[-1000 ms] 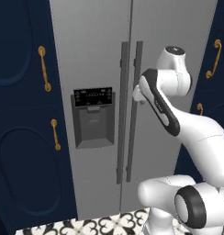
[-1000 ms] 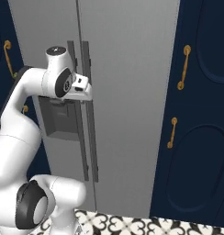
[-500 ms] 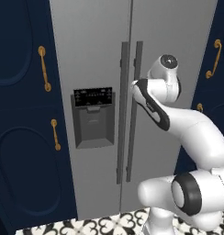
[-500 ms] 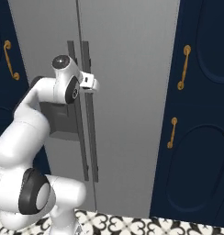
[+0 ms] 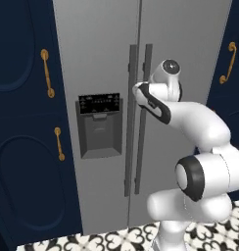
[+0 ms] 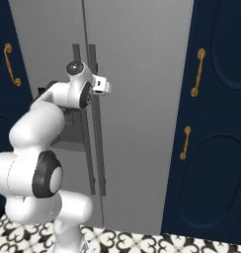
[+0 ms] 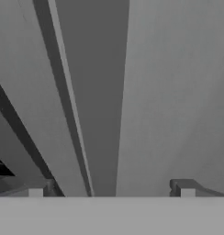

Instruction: Take the strawberry from the fridge and place it on top of the pancake, located on the dining counter.

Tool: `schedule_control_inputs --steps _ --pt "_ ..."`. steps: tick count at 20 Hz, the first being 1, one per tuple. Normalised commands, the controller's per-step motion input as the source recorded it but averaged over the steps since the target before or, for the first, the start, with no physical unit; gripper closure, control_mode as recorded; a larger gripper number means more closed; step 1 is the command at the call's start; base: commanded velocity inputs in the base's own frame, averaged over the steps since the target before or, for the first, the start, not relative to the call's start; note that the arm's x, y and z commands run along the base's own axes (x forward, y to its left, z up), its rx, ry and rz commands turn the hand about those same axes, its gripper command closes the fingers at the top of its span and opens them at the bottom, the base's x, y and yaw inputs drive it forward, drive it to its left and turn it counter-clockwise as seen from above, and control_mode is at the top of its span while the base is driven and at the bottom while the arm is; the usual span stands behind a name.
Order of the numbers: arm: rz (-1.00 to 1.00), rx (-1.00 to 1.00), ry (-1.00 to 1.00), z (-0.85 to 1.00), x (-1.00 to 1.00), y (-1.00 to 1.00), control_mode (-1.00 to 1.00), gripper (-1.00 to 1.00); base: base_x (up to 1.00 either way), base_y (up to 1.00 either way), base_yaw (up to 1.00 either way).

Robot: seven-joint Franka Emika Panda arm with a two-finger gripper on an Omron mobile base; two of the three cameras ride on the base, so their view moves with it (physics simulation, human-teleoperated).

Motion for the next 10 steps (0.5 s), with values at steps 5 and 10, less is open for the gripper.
schedule_control_inputs --steps 5,10 --pt "0.0 0.01 -0.14 -0.01 0.66 -0.07 -1.0 -1.0 0.0 0.0 0.0" --pt "0.0 0.03 -0.1 0.0 0.59 -0.16 -1.0 -1.0 0.0 0.0 0.0"
